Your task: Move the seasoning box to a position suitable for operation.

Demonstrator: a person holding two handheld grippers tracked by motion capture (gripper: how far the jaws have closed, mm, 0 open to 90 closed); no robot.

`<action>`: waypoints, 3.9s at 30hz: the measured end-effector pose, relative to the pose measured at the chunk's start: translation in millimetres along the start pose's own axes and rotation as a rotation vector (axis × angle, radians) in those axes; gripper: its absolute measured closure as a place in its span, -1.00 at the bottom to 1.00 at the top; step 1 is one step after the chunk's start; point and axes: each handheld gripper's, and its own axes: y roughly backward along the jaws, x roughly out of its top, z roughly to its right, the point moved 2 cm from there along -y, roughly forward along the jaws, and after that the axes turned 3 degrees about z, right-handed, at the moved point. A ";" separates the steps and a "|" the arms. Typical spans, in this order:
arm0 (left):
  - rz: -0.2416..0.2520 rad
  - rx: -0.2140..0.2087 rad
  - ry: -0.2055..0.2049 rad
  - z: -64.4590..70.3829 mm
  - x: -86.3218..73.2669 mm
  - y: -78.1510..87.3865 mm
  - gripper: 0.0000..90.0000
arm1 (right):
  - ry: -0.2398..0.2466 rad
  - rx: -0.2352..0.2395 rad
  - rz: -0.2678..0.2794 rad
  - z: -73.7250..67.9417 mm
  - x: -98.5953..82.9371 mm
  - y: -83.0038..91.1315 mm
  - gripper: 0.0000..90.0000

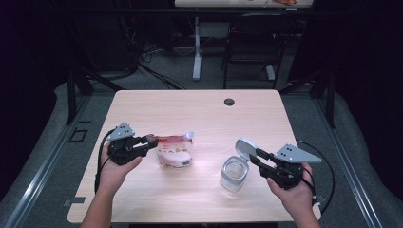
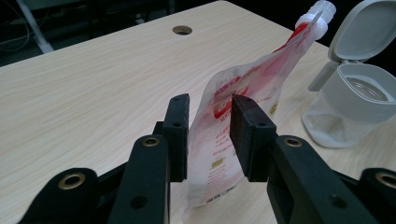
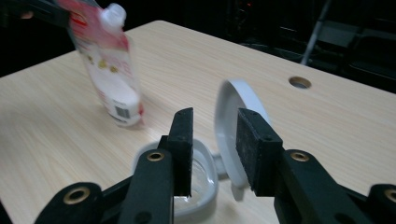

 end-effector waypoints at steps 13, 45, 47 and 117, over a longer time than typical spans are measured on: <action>-0.010 0.012 0.012 -2.0 -1.8 1.9 0.47 | 0.035 0.097 -0.034 -22.4 23.7 -43.5 0.47; -0.007 -0.008 0.015 -4.6 -3.0 6.6 0.52 | 0.056 0.247 -0.040 -66.5 44.7 -144.3 0.28; -0.010 -0.007 0.014 -4.4 -3.1 6.7 0.53 | 0.056 0.246 -0.032 -67.3 45.1 -145.6 0.28; -0.044 -0.125 -0.065 45.7 2.5 13.2 0.98 | 0.023 0.249 -0.016 -76.2 22.2 -85.5 0.58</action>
